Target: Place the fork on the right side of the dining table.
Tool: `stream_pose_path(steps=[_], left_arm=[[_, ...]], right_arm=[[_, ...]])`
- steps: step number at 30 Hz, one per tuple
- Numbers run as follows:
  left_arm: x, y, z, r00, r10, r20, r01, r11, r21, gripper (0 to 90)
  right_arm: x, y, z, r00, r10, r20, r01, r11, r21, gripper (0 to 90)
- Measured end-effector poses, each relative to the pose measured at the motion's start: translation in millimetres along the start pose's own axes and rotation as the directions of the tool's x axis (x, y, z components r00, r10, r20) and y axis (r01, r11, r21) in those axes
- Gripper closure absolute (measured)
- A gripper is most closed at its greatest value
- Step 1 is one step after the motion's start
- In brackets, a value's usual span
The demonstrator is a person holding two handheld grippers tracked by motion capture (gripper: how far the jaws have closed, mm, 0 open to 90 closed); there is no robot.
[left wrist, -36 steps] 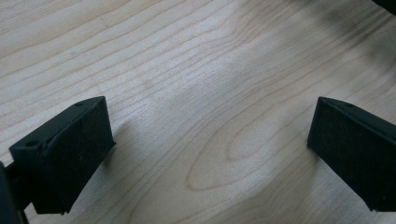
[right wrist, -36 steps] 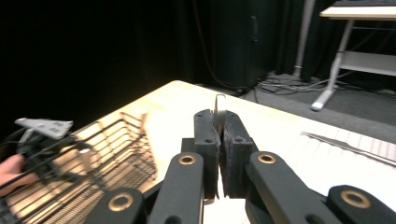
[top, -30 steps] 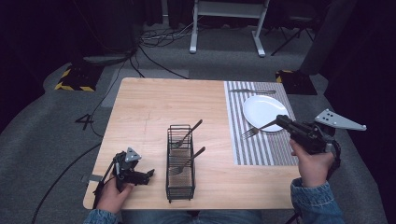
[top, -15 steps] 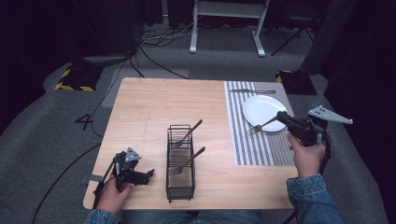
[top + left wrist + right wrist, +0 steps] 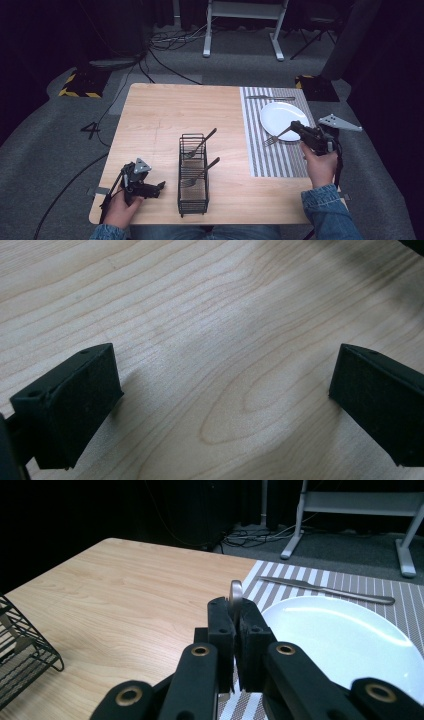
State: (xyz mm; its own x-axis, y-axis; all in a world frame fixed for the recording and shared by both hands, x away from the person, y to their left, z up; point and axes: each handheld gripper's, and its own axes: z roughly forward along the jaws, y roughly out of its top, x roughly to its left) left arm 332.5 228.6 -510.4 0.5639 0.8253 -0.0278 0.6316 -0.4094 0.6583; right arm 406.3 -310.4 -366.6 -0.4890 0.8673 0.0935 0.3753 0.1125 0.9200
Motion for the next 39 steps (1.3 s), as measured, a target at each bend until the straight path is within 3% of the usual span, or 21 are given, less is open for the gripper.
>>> stream_pose_path(steps=[6, 24, 29, 38, 39], left_arm=[[0.0, 0.0, 0.0, 1.0, 0.0, 0.0, 0.0, 1.0, 0.0, 0.2], [0.0, 0.0, 0.0, 1.0, 0.0, 0.0, 0.0, 1.0, 0.0, 0.2], [0.0, 0.0, 0.1, 1.0, 0.0, 0.0, 0.0, 1.0, -0.001, 0.2], [0.0, 0.0, 0.0, 1.0, 0.0, 0.0, 0.0, 1.0, 0.0, 0.2], [0.0, 0.0, 0.0, 1.0, -0.001, 0.0, 0.001, 1.0, 0.0, 0.2]], right_arm=[[-2.8, -10.6, 13.7, 0.9997, 0.023, -0.011, -0.023, 0.999, 0.035, 86.4], [-7.6, -16.9, 19.9, 0.999, 0.044, 0.001, -0.044, 0.997, 0.062, 86.0], [-9.3, -14.2, 21.4, 0.9989, 0.039, 0.025, -0.041, 0.996, 0.084, 84.3], [-25.6, -13.4, 25.5, 0.9946, 0.087, 0.057, -0.094, 0.988, 0.126, 81.4], [-31.5, -15.0, 25.8, 0.992, 0.109, 0.064, -0.116, 0.984, 0.132, 80.7]])
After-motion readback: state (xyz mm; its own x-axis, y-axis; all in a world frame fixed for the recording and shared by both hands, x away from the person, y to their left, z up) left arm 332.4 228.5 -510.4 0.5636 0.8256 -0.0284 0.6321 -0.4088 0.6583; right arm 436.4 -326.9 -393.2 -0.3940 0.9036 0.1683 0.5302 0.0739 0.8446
